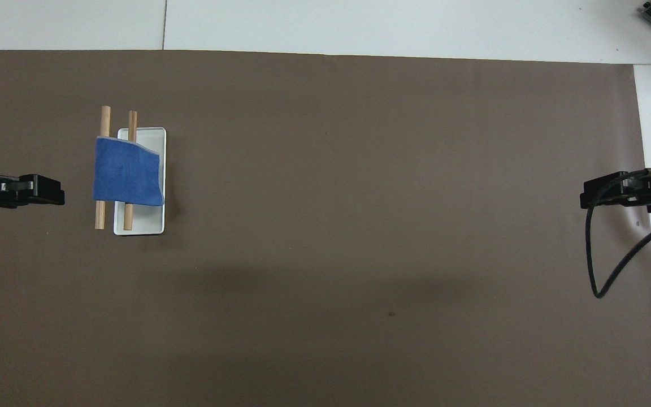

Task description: Right arm passes towel to left arm to hang

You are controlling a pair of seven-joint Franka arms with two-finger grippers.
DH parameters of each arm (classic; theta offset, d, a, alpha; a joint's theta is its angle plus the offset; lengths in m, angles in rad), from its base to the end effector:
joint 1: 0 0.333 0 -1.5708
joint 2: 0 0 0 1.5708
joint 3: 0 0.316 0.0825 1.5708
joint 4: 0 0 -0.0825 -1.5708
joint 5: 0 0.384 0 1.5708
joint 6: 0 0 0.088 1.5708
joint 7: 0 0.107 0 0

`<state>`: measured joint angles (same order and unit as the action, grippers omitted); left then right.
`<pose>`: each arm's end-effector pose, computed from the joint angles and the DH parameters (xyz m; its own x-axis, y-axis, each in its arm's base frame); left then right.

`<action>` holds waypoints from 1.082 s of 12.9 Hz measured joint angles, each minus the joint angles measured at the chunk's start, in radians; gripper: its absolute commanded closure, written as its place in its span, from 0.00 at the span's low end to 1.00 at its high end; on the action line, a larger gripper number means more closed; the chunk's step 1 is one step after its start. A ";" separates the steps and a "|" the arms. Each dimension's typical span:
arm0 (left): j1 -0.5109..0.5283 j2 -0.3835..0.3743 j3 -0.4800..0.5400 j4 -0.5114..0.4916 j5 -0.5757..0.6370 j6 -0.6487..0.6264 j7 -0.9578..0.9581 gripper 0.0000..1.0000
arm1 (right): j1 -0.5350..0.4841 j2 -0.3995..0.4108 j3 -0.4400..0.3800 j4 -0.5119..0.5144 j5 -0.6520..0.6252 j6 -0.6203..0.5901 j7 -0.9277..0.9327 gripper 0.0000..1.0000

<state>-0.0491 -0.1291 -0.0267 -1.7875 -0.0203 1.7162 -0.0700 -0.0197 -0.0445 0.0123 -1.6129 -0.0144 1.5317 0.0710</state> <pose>0.5232 -0.0424 0.6038 0.9984 -0.0027 0.0564 -0.0039 -0.9998 0.0208 0.5362 -0.0054 0.6256 0.9962 -0.0789 -0.0355 -0.0783 -0.9968 0.0175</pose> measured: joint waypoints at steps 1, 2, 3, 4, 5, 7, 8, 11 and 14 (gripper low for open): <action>0.000 0.000 0.000 0.000 0.000 0.000 0.043 0.18 | 0.000 0.000 0.000 0.000 0.000 0.000 0.000 0.00; 0.000 0.000 0.000 0.000 0.000 0.000 0.084 0.07 | 0.000 0.000 0.000 0.000 0.000 0.000 0.000 0.00; 0.000 0.000 0.000 0.000 0.000 0.000 0.107 0.00 | 0.000 0.000 0.000 0.000 0.000 0.000 0.000 0.00; 0.000 0.000 0.001 0.000 0.000 0.000 0.115 0.00 | 0.000 0.000 0.000 0.000 0.000 0.000 0.000 0.00; 0.000 0.000 0.001 0.000 0.000 0.000 0.118 0.00 | 0.000 0.000 0.000 0.000 0.000 0.000 0.000 0.00; 0.000 0.000 0.001 0.000 0.000 0.000 0.118 0.00 | 0.000 0.000 0.000 0.000 0.000 0.000 0.000 0.00; 0.001 0.000 0.002 0.000 0.000 0.000 0.111 0.00 | 0.000 0.000 0.000 0.000 0.000 0.000 0.000 0.00; 0.001 -0.001 0.003 0.000 0.000 0.000 0.097 0.00 | 0.000 0.000 0.000 0.000 0.000 0.000 0.000 0.00; 0.002 -0.001 0.010 0.000 0.000 0.000 0.091 0.00 | 0.000 0.000 0.000 0.000 0.000 0.000 0.000 0.00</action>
<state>-0.0475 -0.1298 -0.0165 -1.7875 -0.0203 1.7162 0.0212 -0.0197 -0.0445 0.0123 -1.6129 -0.0144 1.5316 0.0710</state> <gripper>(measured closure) 0.000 0.000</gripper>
